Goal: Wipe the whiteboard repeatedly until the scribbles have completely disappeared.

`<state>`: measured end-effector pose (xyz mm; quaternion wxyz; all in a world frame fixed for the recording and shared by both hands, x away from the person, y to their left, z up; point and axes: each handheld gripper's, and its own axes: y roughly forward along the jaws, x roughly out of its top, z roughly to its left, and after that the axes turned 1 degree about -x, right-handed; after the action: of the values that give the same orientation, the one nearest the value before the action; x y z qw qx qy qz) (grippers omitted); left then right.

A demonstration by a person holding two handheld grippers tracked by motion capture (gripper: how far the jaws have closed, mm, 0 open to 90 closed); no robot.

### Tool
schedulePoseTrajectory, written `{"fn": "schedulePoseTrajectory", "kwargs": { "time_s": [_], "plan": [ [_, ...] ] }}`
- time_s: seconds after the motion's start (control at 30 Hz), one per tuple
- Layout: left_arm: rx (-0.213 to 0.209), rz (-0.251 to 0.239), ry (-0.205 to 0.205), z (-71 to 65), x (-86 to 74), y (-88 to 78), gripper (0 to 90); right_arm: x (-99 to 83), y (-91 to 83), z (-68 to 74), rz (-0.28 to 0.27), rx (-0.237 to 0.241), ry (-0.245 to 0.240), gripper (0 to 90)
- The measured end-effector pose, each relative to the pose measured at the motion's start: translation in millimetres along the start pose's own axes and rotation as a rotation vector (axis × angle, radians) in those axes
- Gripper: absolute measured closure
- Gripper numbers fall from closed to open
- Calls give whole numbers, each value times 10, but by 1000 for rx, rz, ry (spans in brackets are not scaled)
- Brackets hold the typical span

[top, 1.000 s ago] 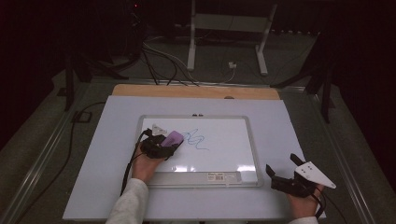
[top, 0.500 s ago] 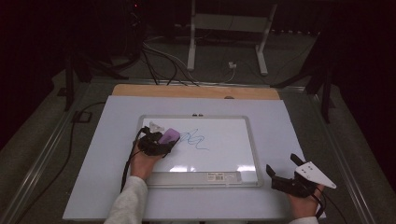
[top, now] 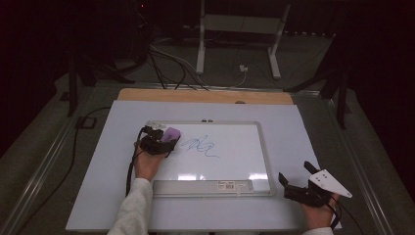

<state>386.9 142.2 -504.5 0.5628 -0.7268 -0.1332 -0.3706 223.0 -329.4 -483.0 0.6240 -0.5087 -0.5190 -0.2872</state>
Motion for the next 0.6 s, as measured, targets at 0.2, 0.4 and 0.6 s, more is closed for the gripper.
{"fn": "schedulePoseTrajectory", "kwargs": {
  "time_s": [0.2, 0.4, 0.6],
  "plan": [
    [-11, 9, 43, -151, -1, 7, 418, 0, 3, 2, 1, 1, 0, 14],
    [-44, 25, 113, -401, -44, -29, 419, 1, 1, 3, 0, 1, 0, 14],
    [-55, 25, 104, -413, -59, -34, 419, 0, -1, 3, 0, 0, -1, 14]
  ]
}}
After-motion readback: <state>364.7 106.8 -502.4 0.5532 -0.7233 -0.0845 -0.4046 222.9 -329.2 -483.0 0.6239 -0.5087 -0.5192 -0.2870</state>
